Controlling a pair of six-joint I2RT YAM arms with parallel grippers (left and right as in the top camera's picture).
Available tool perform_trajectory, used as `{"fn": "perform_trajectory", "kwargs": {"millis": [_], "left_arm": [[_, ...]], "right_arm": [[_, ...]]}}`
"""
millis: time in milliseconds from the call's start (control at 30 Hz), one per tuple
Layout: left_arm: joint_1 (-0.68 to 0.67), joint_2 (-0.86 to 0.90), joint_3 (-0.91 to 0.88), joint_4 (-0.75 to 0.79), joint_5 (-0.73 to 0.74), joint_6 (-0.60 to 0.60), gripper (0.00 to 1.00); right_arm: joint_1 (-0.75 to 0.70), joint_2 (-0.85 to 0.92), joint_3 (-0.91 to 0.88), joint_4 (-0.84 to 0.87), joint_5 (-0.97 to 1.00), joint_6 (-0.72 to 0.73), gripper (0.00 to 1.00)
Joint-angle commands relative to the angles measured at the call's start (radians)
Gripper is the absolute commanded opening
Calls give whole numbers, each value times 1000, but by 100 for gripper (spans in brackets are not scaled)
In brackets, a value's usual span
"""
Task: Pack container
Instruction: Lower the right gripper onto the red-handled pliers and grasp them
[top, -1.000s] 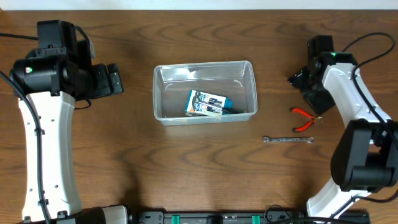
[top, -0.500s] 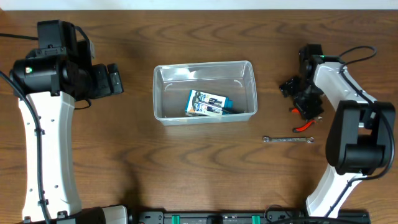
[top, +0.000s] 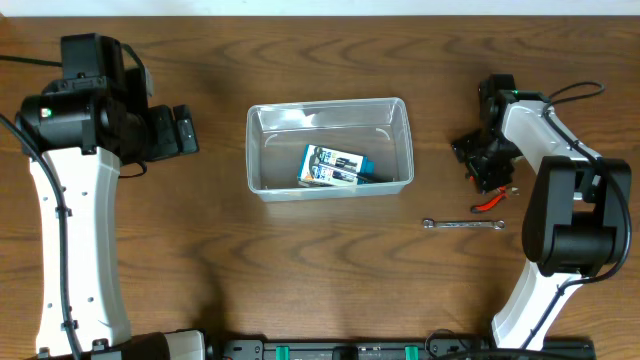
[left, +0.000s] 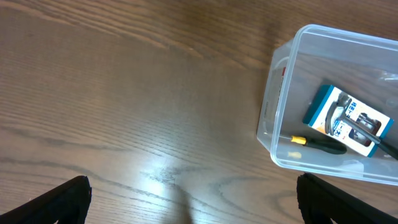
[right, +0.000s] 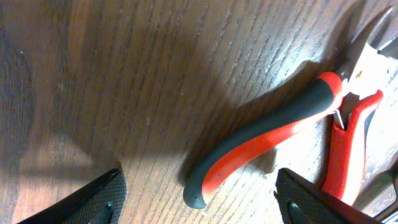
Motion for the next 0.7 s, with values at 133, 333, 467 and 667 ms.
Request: {"fn": "perform_trajectory", "kwargs": {"millis": [133, 333, 467, 667], "left_arm": [[0, 4, 0, -4, -8, -5, 98], [0, 4, 0, -4, -8, -5, 98], [0, 4, 0, -4, -8, -5, 98], [0, 4, 0, -3, -8, -5, 98]], "right_arm": [[-14, 9, -8, -8, 71, 111, 81], [-26, 9, -33, -8, 101, 161, 80], [-34, 9, -79, -3, 101, 230, 76], [-37, 9, -152, 55, 100, 233, 57]]}}
